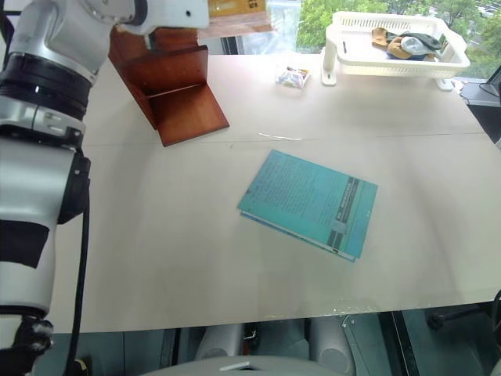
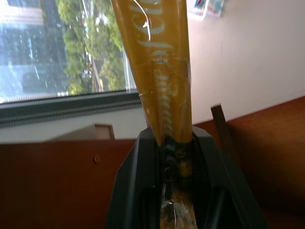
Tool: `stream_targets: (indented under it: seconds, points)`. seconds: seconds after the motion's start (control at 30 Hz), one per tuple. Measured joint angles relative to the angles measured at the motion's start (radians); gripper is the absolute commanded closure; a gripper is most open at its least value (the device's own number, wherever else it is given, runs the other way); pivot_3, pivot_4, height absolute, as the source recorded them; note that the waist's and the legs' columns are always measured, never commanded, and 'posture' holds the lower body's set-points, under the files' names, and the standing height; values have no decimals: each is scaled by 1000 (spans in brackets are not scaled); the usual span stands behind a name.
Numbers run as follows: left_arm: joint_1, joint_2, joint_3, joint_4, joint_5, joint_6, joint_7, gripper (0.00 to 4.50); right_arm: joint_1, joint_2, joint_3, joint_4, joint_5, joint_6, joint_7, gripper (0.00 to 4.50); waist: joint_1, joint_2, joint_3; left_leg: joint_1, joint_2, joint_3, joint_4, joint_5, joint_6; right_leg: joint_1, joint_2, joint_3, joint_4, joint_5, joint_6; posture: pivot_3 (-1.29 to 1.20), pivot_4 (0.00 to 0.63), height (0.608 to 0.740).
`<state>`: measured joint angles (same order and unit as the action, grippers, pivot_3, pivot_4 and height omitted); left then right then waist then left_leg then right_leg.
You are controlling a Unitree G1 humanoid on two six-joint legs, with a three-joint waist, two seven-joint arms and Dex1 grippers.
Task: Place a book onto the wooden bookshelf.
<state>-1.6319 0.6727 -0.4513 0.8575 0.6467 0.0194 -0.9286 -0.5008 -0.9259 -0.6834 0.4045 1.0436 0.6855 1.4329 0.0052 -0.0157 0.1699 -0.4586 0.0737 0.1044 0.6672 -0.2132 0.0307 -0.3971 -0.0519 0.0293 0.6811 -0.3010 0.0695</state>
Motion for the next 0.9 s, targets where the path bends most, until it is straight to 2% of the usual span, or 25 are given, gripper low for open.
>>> stream_targets:
  seconds: [0.33,0.57,0.9]
  points:
    - [9,5,-5,-76,44,157,-83,4124,-68,27,23,44,-30,-33,3,0,5,0,0,0,0,0,0,0,0,0,0,0,0,0,0,0,150,740]
    - [29,33,-22,-130,65,190,-137,4124,-103,27,44,86,-53,-37,32,0,6,0,0,0,0,0,0,0,0,0,0,-1,0,0,0,0,150,740]
    - [71,70,-22,-224,69,246,-183,4124,-227,8,100,227,-108,-56,86,0,3,0,0,0,0,0,1,0,0,0,0,0,0,0,0,0,150,740]
